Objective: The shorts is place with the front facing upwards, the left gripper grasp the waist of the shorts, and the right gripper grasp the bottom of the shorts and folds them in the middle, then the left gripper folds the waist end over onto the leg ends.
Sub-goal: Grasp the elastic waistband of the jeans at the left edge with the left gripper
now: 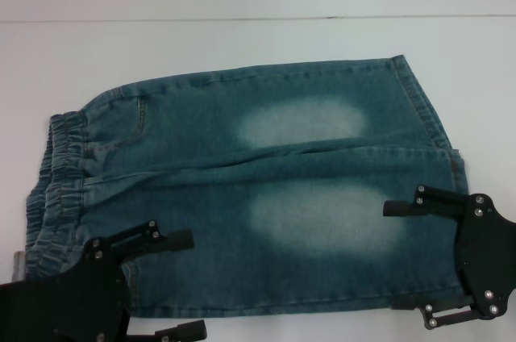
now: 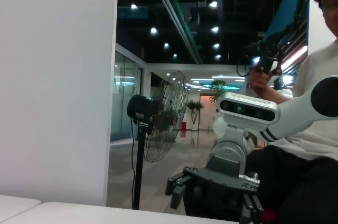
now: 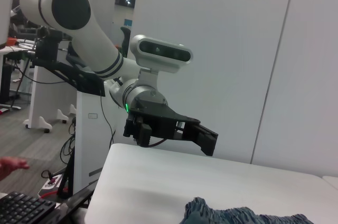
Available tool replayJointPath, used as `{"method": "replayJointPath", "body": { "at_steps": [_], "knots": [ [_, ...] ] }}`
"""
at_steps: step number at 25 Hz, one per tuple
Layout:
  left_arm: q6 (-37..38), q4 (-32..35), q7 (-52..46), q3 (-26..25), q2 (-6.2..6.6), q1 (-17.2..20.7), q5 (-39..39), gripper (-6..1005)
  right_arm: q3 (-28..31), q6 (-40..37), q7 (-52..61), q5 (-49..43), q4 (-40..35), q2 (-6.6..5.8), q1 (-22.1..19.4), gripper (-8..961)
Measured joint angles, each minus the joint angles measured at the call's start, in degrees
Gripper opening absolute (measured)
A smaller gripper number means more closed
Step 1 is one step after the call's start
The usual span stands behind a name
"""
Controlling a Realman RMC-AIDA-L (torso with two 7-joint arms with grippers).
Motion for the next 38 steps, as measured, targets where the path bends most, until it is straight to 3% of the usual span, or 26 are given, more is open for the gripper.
{"method": "replayJointPath", "body": {
  "at_steps": [15,24,31,38],
  "knots": [
    [-0.13,0.09,-0.5,-0.25,0.13,-0.12,0.12,886,-0.81,0.35,-0.02,-0.06,0.25,0.02,0.52,945],
    [-2.84,2.72,-9.39,-6.03,0.2,0.06,-0.11,887,-0.38,0.54,0.03,-0.06,-0.05,-0.09,0.24,945],
    [-9.48,9.14,-17.8,-6.44,0.33,3.77,0.84,887,-0.35,0.9,-0.27,-0.06,-0.14,-0.21,-0.02,945],
    [-12.36,19.17,-25.55,-6.87,-0.73,9.2,3.27,886,-0.17,0.93,-0.58,-0.06,-0.24,-0.26,-0.19,945]
  ]
}}
